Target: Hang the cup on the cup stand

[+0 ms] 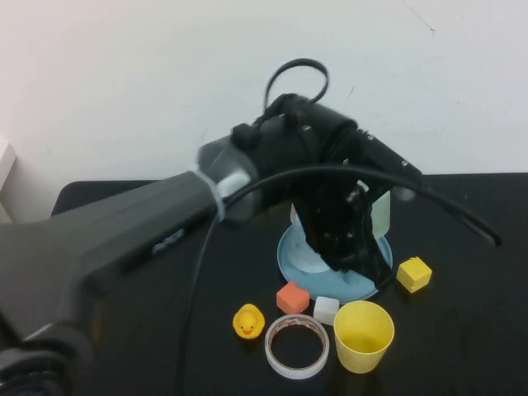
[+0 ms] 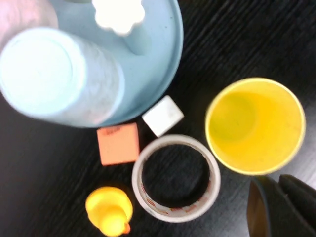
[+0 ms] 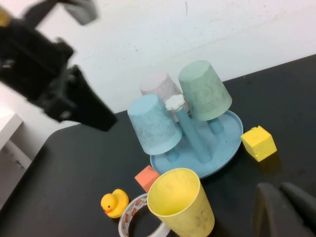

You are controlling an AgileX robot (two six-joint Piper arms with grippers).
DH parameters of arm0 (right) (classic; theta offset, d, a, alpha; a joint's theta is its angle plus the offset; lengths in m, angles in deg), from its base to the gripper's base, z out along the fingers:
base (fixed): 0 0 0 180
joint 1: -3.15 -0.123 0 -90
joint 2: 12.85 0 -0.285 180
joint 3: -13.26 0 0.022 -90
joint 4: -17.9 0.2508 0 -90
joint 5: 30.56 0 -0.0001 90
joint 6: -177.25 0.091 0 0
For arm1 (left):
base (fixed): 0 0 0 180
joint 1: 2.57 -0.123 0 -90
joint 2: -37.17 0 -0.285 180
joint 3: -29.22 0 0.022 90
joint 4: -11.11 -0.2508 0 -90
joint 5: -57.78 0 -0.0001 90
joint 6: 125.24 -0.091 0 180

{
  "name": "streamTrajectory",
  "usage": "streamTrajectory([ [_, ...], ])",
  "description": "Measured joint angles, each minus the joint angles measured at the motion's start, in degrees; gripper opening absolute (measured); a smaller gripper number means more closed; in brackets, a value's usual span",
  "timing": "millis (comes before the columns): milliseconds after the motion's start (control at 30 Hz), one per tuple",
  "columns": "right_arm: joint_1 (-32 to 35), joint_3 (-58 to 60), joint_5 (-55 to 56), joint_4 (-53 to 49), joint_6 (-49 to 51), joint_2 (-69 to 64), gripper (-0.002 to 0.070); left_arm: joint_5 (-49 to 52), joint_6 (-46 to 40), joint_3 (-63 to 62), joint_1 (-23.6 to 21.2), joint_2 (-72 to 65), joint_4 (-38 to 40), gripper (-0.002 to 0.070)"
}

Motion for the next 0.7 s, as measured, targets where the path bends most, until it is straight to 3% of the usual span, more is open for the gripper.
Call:
streamTrajectory([
  [267,0.0,0.0,0.0,-0.1,-0.2,0.0,-0.0001,-2.6,-0.1,4.4,0.0,-2.0,0.8,0.0032],
  [367,0.0,0.0,0.0,-0.1,-0.2,0.0,-0.0001,-3.2,-0.1,4.4,0.0,-5.0,1.5,0.0146],
  [533,0.0,0.0,0.0,-0.1,-0.4,0.0,-0.0001,-6.9,6.1,4.5,0.0,-9.8,2.7,0.0453],
  [700,0.0,0.0,0.0,0.0,-1.2,0.0,-0.0001,-12.7,9.9,4.5,0.0,-12.3,2.9,0.0534],
])
